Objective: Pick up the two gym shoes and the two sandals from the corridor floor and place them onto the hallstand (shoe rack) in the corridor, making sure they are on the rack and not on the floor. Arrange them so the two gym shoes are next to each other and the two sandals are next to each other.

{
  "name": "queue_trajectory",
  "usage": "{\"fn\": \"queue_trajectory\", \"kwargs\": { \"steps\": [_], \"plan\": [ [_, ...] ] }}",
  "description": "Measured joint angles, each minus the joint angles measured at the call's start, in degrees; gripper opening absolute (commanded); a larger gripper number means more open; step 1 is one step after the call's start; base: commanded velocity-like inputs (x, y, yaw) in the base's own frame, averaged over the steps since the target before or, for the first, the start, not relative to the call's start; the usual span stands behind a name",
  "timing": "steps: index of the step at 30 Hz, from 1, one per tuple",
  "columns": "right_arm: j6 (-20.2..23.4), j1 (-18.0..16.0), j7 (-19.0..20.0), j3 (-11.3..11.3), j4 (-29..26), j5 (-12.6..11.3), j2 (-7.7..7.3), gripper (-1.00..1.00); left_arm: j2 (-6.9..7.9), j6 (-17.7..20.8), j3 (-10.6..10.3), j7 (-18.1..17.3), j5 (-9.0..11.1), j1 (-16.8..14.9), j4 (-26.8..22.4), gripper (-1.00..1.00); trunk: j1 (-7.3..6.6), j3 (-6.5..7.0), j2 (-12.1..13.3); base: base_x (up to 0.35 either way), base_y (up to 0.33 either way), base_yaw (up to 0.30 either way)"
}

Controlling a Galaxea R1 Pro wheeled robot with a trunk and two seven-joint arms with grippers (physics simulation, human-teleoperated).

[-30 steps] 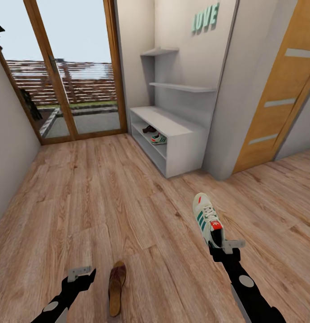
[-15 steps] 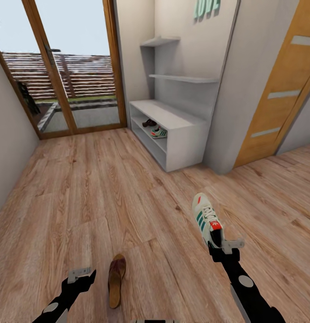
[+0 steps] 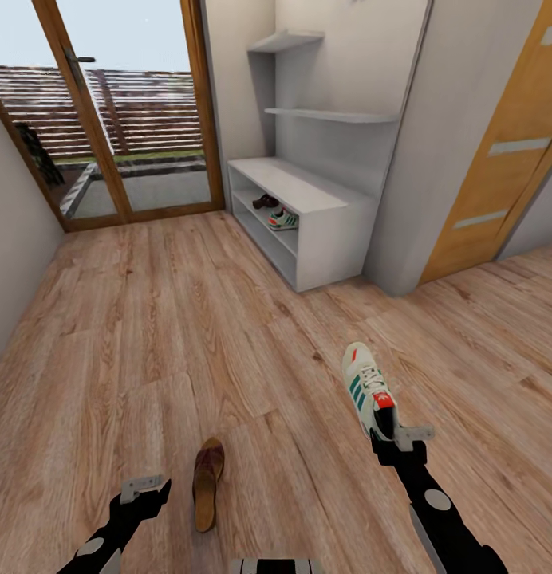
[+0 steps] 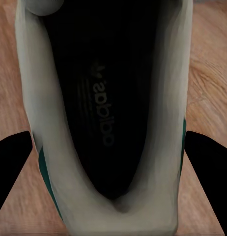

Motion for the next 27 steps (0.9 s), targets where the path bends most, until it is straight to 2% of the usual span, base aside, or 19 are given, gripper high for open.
{"fn": "queue_trajectory", "kwargs": {
  "steps": [9, 27],
  "plan": [
    [0.02, 0.00, 0.00, -0.08, 0.00, 0.02, -0.01, -1.00, -0.01, -0.73, -0.08, -0.09, -0.07, 0.00, 0.09, 1.00, -0.01, -0.01, 0.00, 0.031, -0.043, 0.000],
    [0.11, 0.00, 0.00, 0.01, 0.02, 0.01, 0.08, -1.00, 0.07, -0.79, -0.08, 0.00, -0.08, 0.00, 0.02, 1.00, 0.00, -0.01, 0.00, 0.035, -0.237, 0.000]
  ]
}}
